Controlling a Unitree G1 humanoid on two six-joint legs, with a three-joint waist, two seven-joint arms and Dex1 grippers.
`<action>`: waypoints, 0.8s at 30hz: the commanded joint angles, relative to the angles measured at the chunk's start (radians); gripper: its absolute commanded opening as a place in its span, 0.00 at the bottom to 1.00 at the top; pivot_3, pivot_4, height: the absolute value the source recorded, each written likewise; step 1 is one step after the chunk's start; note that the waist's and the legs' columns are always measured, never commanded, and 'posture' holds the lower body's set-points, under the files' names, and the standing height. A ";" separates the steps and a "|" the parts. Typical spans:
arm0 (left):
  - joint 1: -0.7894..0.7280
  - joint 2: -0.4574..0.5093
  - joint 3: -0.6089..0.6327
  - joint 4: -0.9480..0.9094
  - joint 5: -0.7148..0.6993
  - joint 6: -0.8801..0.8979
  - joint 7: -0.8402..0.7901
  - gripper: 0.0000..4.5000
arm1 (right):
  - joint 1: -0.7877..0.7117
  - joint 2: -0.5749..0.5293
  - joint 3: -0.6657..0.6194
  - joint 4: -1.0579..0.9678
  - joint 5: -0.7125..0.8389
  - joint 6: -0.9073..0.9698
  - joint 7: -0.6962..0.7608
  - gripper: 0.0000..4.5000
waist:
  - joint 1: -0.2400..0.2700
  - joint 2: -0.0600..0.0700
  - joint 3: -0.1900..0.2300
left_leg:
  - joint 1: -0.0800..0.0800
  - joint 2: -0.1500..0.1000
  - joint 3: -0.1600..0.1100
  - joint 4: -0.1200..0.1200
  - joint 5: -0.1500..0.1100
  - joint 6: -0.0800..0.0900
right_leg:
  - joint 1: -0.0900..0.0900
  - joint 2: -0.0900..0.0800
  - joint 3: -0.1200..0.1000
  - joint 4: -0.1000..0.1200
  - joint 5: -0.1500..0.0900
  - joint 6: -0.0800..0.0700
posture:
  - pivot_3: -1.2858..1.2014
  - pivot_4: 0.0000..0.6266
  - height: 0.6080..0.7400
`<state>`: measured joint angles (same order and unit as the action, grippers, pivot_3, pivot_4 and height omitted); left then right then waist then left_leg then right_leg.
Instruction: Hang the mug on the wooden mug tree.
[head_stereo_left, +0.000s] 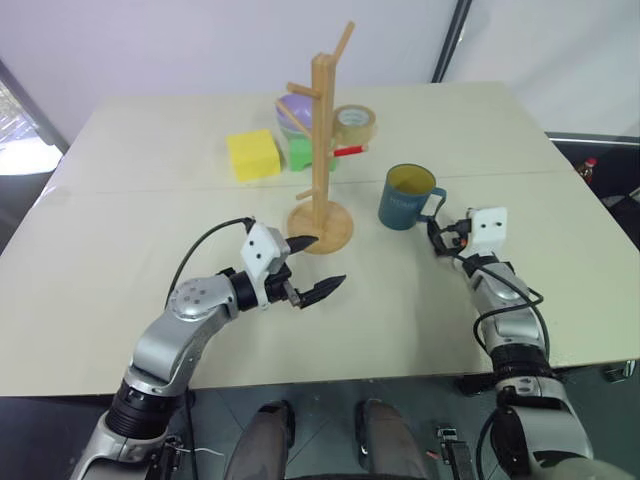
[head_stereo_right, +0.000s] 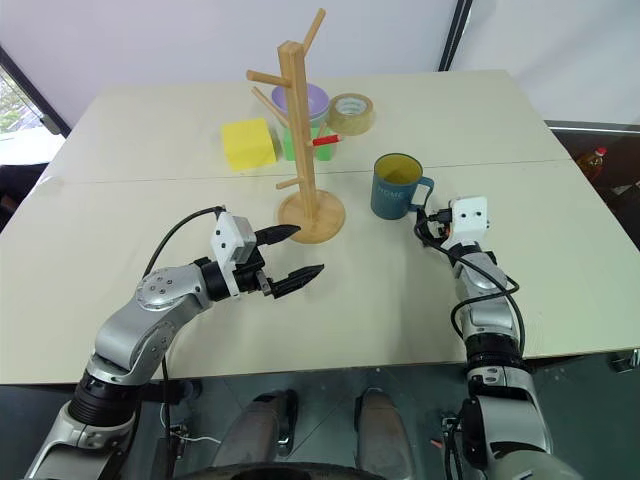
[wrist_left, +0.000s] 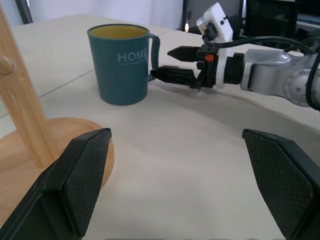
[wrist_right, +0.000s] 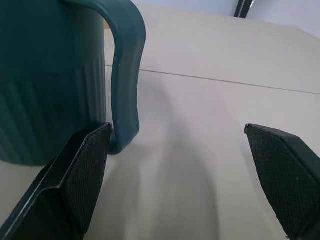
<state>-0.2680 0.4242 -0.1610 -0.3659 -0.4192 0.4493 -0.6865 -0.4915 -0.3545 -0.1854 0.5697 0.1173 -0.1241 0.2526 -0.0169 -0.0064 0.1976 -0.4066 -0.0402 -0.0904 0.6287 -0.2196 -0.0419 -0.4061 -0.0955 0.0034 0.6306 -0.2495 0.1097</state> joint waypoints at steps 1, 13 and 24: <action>0.002 0.000 0.021 -0.039 -0.008 -0.006 0.001 1.00 | -0.047 0.003 0.003 0.031 -0.009 -0.045 0.001 0.98 | 0.000 0.000 0.000 | 0.000 0.000 0.000 0.000 0.000 0.000 | 0.000 0.000 0.000 0.000 0.000 0.000 | 0.52 0.24 1.00; 0.018 0.007 0.036 -0.048 -0.015 -0.001 0.009 1.00 | -0.108 0.020 0.011 0.121 0.002 -0.084 0.040 0.21 | -0.001 0.000 0.000 | 0.000 0.000 0.000 0.000 0.000 0.000 | 0.000 0.000 0.001 0.000 0.001 0.002 | 0.52 0.24 1.00; 0.036 0.020 0.081 -0.032 -0.008 -0.026 0.014 1.00 | -0.070 -0.020 0.051 -0.044 0.000 -0.090 0.165 0.01 | -0.001 0.000 0.000 | 0.000 0.000 0.001 0.000 0.000 0.000 | -0.001 0.001 0.002 0.000 0.001 0.002 | 0.52 0.24 1.00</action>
<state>-0.2358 0.4335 -0.1208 -0.3696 -0.4244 0.4484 -0.6744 -0.5607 -0.3453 -0.1476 0.6264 0.1135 -0.1916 0.3737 -0.0181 -0.0063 0.1977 -0.4062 -0.0401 -0.0896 0.6281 -0.2195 -0.0418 -0.4068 -0.0949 0.0051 0.6307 -0.2479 0.1120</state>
